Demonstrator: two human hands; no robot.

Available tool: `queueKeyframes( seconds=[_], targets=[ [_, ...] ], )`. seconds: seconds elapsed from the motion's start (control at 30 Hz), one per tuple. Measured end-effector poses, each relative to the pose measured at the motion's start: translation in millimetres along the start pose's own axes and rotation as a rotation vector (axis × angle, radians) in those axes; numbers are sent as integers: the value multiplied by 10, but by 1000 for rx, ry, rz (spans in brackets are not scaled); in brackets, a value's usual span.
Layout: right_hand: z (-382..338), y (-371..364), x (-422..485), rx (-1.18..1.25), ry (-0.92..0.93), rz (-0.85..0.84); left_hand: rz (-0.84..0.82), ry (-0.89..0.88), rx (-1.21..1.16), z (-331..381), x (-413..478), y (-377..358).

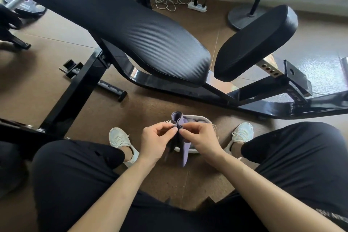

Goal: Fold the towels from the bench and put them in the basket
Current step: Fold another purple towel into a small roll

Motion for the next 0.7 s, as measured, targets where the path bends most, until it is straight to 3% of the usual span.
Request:
queueKeyframes(
  seconds=[0.27, 0.37, 0.47, 0.7],
  targets=[
    [-30, -157, -35, 53, 34, -180, 47, -63, 40, 15, 12, 96],
    [-83, 65, 57, -68, 105, -32, 47, -115, 113, 86, 39, 164],
    [56, 323, 228, -159, 56, 113, -35, -145, 141, 171, 38, 204],
    [139, 66, 408, -354, 101, -206, -180, -173, 119, 310, -7, 373]
  ],
)
Point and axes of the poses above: each hand's wrist, its own x-axis towards the middle knuckle, its own y-axis out of the back of the hand, z = x × y, the point moved 9 cm from there along x, towards the middle knuckle, and after that the axes turned 7 degrees about -x, right-handed, at the moved point
